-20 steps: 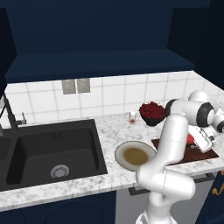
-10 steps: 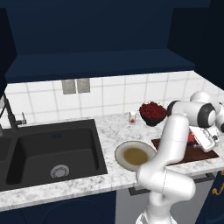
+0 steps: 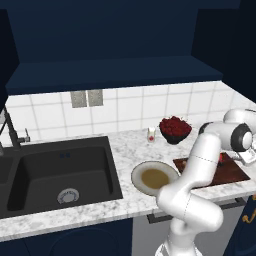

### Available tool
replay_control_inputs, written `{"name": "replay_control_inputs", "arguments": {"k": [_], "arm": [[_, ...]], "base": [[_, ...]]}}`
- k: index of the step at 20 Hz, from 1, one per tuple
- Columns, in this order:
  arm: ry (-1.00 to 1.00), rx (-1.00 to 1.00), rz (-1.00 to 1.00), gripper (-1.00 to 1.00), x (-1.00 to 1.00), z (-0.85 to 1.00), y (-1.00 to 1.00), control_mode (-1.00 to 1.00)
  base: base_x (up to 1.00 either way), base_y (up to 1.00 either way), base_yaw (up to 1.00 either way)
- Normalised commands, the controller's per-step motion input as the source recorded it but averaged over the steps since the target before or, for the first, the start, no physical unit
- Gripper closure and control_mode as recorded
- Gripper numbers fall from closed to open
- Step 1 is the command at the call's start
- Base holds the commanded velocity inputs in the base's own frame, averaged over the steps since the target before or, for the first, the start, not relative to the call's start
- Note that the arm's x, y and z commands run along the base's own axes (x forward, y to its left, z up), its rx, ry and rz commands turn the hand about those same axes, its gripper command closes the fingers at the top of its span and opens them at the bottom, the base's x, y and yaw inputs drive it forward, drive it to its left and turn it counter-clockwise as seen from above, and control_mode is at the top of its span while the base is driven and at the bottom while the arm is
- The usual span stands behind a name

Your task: From the different types of pastries on the counter, select a croissant and place it on the cutting board. Then retrieve a jar of jam from the cabinet and place it alongside the croissant on the cutting board.

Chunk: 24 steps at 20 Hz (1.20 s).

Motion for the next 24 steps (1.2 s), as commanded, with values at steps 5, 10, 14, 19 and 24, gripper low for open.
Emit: {"name": "replay_control_inputs", "arguments": {"k": [5,10,14,19,24], "arm": [[0.0,0.21,0.03,-1.0,-0.73,0.55,-0.15,-1.0],[-0.02,0.15,0.01,-1.0,-0.93,0.33,-0.13,-1.0],[-0.38,-0.04,0.01,-1.0,-0.99,0.01,0.32,-1.0],[-0.55,-0.09,0.16,-1.0,-1.0,0.22,0.07,-1.0],[-0.54,-0.09,0.23,-1.0,-0.96,0.19,0.21,-1.0]], "base": [[0.0,0.0,0.0],[0.0,0.0,0.0],[0.0,0.0,0.0],[0.0,0.0,0.0],[0.0,0.0,0.0]]}}
